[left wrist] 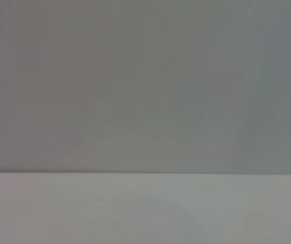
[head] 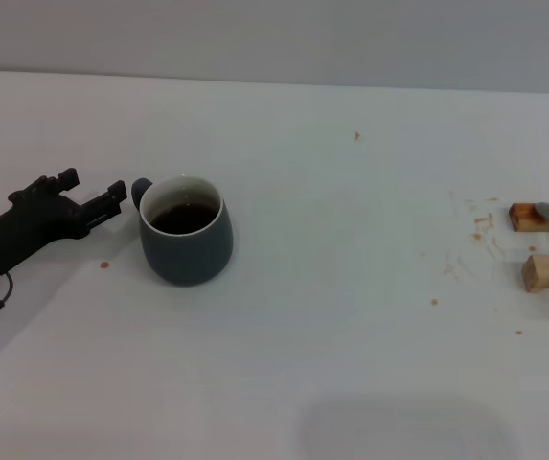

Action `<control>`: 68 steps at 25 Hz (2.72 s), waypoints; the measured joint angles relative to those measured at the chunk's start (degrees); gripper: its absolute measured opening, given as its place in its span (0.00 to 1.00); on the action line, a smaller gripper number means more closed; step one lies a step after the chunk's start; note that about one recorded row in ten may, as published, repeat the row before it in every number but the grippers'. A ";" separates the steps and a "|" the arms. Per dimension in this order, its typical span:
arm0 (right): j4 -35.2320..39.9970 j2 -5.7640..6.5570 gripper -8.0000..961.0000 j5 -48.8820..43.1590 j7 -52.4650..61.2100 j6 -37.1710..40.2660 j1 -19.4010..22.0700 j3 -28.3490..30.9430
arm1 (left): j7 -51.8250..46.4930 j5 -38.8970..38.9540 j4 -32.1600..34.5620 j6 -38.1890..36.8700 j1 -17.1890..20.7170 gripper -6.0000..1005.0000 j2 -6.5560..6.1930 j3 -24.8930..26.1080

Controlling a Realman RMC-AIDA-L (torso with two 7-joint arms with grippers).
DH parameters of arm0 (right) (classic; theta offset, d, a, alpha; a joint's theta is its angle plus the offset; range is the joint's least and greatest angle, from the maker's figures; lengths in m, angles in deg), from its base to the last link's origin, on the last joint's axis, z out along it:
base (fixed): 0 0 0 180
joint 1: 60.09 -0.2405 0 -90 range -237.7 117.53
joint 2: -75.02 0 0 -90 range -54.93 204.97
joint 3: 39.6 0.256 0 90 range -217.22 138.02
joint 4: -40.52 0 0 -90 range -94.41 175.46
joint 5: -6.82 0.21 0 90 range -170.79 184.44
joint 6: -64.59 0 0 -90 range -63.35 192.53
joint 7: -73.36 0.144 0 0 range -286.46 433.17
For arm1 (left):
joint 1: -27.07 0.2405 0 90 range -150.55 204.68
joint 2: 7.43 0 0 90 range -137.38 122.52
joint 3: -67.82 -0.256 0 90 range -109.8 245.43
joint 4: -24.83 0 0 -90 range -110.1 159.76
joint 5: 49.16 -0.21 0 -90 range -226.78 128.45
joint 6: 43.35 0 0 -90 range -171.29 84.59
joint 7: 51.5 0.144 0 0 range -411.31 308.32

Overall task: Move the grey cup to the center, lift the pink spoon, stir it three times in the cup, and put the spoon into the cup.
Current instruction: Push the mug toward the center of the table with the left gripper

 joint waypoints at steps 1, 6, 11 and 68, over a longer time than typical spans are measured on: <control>0.02 0.00 0.49 0.00 0.00 -0.17 0.00 0.00 | -0.21 0.00 0.00 0.00 -0.04 0.83 0.04 -0.13; 0.23 0.00 0.49 0.00 0.00 -1.19 -0.08 0.00 | -0.47 -0.01 -0.01 0.04 -0.22 0.83 0.57 -0.72; 0.27 0.08 0.49 0.00 0.00 -1.78 -0.14 0.00 | -0.48 -0.01 -0.02 0.04 -0.42 0.83 0.85 -0.91; 1.06 0.02 0.49 -1.67 -0.50 0.36 -0.04 -3.15 | -1.90 0.01 -0.50 -3.61 -6.02 0.83 5.96 -12.89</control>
